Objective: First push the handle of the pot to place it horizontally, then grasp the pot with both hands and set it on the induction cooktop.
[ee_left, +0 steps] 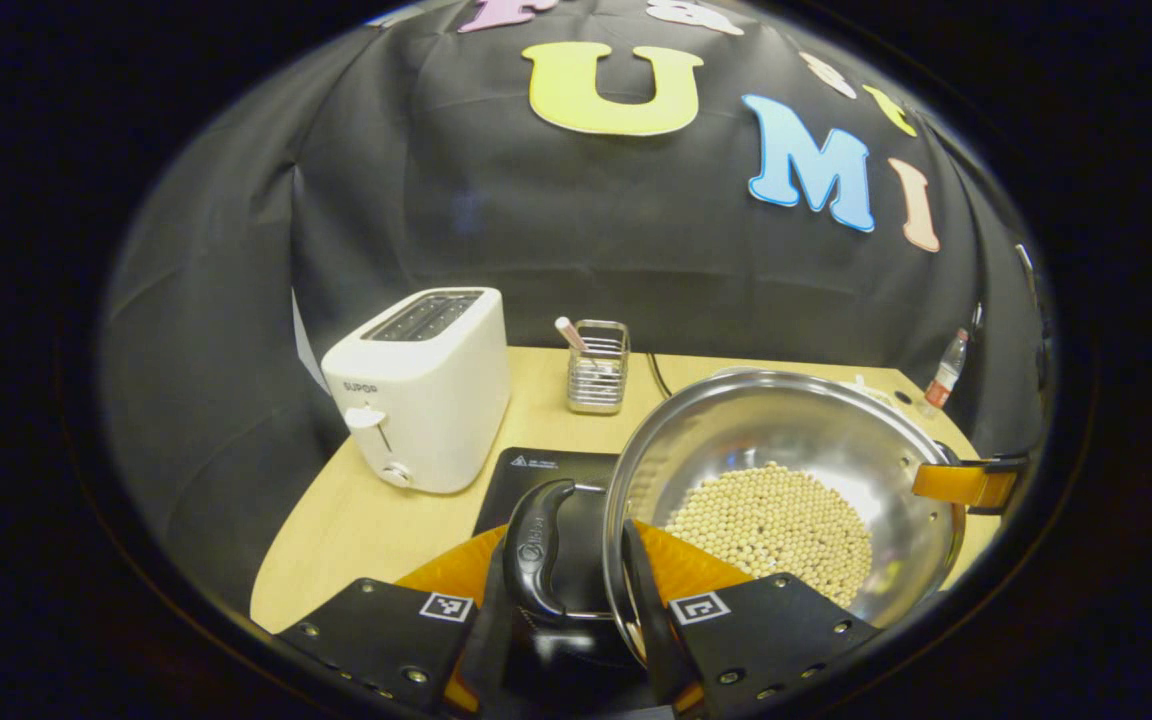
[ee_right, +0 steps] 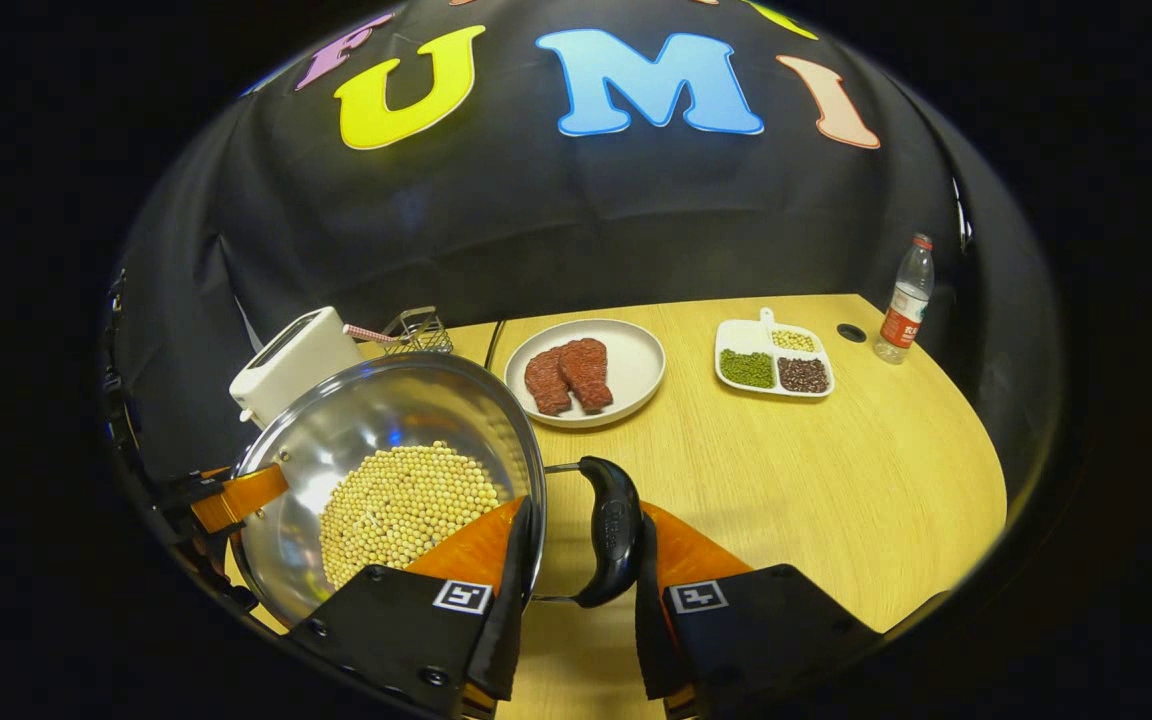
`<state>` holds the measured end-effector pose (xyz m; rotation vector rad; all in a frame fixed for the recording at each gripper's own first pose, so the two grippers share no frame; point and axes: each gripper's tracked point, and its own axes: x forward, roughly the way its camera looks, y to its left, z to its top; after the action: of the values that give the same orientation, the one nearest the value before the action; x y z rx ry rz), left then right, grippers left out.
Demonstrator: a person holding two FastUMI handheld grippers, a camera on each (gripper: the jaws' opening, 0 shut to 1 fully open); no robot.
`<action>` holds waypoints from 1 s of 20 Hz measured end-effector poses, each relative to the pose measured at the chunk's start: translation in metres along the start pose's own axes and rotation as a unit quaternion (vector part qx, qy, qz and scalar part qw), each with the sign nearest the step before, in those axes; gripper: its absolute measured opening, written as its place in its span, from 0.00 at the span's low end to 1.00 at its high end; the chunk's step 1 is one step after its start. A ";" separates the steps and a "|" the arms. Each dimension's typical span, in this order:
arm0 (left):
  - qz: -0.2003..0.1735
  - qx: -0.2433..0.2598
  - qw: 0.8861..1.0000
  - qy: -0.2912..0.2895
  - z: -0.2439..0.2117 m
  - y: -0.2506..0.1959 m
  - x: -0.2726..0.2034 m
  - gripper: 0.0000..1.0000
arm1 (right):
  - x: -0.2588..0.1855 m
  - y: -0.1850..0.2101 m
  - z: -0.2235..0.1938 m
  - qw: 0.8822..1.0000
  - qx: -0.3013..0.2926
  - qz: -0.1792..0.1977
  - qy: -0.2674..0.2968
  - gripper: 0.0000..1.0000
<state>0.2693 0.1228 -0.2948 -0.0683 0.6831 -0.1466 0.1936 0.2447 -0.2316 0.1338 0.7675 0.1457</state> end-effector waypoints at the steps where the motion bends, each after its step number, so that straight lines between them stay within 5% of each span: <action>1: 0.002 0.000 1.000 0.000 0.000 0.005 0.003 0.56 | 0.003 0.005 -0.001 1.000 -0.001 0.001 0.000 0.50; 20: 0.006 -0.013 1.000 0.014 -0.015 0.051 0.026 0.56 | 0.029 0.042 -0.013 1.000 -0.007 0.004 0.016 0.47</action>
<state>0.2858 0.1687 -0.3282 -0.0874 0.7144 -0.1266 0.2020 0.2918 -0.2532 0.1215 0.7986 0.1605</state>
